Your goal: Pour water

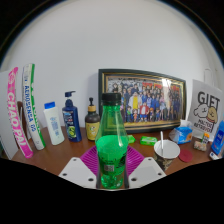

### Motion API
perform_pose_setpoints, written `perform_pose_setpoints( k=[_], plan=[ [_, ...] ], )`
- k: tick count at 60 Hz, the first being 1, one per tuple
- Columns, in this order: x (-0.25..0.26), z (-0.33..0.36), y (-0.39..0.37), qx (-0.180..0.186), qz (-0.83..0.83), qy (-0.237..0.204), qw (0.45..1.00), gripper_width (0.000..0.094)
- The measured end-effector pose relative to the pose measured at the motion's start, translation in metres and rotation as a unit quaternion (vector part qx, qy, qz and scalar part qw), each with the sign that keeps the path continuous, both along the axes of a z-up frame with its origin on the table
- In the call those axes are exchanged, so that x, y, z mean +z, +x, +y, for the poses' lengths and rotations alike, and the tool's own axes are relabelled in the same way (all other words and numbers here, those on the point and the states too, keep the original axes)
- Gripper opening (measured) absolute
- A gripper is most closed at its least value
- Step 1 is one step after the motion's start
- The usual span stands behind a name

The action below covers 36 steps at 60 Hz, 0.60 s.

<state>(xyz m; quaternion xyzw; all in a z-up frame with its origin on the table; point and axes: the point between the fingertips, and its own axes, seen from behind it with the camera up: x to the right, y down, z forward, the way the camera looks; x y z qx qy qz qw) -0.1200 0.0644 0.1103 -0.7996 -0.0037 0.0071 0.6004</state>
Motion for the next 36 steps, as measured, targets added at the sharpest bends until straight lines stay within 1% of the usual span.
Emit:
perform_pose_setpoints(
  k=[4, 10, 15, 19, 22, 25, 31, 36],
  plan=[
    [0.005, 0.001, 0.000, 0.001, 0.010, 0.001, 1.000, 0.0309],
    [0.030, 0.004, -0.004, 0.010, 0.067, 0.019, 0.998, 0.0309],
    [0.055, 0.011, -0.011, 0.016, 0.160, 0.027, 0.987, 0.0309],
    [0.076, 0.017, -0.011, 0.019, 0.264, 0.028, 0.964, 0.0307],
    [0.090, 0.021, -0.011, 0.021, 0.354, 0.027, 0.935, 0.0308],
    [0.102, 0.027, -0.011, 0.021, 0.446, 0.024, 0.895, 0.0308],
    [0.116, 0.035, -0.002, 0.017, 0.607, 0.016, 0.794, 0.0309],
    [0.118, 0.039, 0.007, 0.009, 0.704, 0.010, 0.710, 0.0310]
  ],
)
